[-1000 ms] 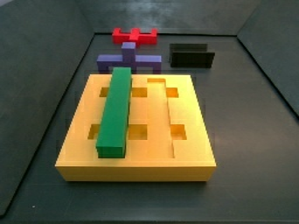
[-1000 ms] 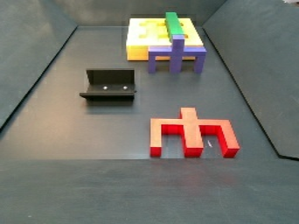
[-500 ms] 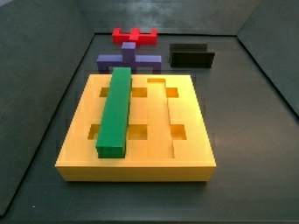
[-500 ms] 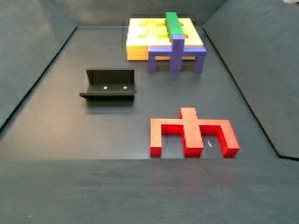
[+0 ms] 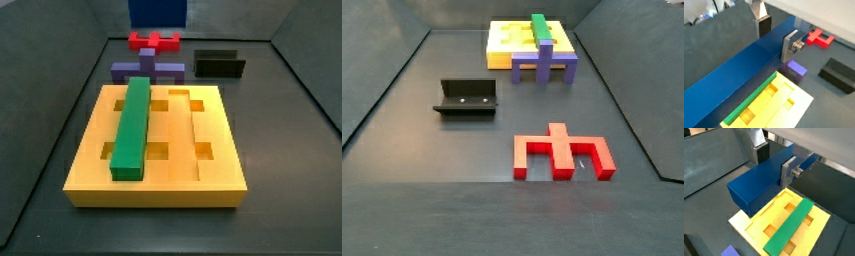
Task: Pick up the blue object. Move up. Move to above the board. Insert the blue object.
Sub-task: Insert the blue object.
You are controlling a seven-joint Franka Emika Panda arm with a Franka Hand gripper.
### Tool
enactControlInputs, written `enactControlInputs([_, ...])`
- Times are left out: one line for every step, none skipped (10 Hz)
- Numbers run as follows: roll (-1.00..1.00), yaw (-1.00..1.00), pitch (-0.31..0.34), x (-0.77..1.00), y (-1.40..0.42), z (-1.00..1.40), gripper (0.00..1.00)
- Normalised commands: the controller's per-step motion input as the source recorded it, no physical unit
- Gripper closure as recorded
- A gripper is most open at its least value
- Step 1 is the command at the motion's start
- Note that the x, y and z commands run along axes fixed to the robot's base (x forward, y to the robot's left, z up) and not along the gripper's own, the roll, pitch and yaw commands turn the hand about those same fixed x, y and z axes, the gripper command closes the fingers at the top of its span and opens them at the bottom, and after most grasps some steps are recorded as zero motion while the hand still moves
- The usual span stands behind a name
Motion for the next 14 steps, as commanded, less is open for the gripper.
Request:
enactControlInputs([0.16, 0.01, -0.177, -0.01, -0.19, -0.82, 1.00])
enactControlInputs([0.26, 0.01, -0.126, 0.00, -0.15, -0.73, 1.00])
enactControlInputs([0.16, 0.03, -0.127, 0.00, 0.00, -0.83, 1.00])
enactControlInputs([-0.01, 0.07, -0.187, 0.00, 0.10, -0.81, 1.00])
enactControlInputs([-0.07, 0.14, -0.207, 0.00, 0.11, -0.77, 1.00])
enactControlInputs([-0.10, 0.18, -0.197, 0.01, 0.09, -0.71, 1.00])
enactControlInputs([-0.09, 0.20, -0.197, 0.04, 0.03, -0.70, 1.00])
enactControlInputs([0.06, 0.15, -0.100, 0.23, 0.00, -0.65, 1.00])
enactControlInputs([0.20, 0.13, -0.011, 0.35, -0.01, -0.57, 1.00])
enactControlInputs([0.23, 0.13, -0.003, 0.35, 0.00, -0.55, 1.00])
enactControlInputs([0.24, 0.11, 0.000, 0.38, 0.00, -0.50, 1.00])
enactControlInputs([0.23, 0.04, 0.009, 0.40, 0.00, -0.49, 1.00])
enactControlInputs([0.23, 0.00, 0.036, 0.29, 0.00, -0.43, 1.00])
enactControlInputs([0.15, 0.00, 0.000, 0.12, 0.00, -0.45, 1.00])
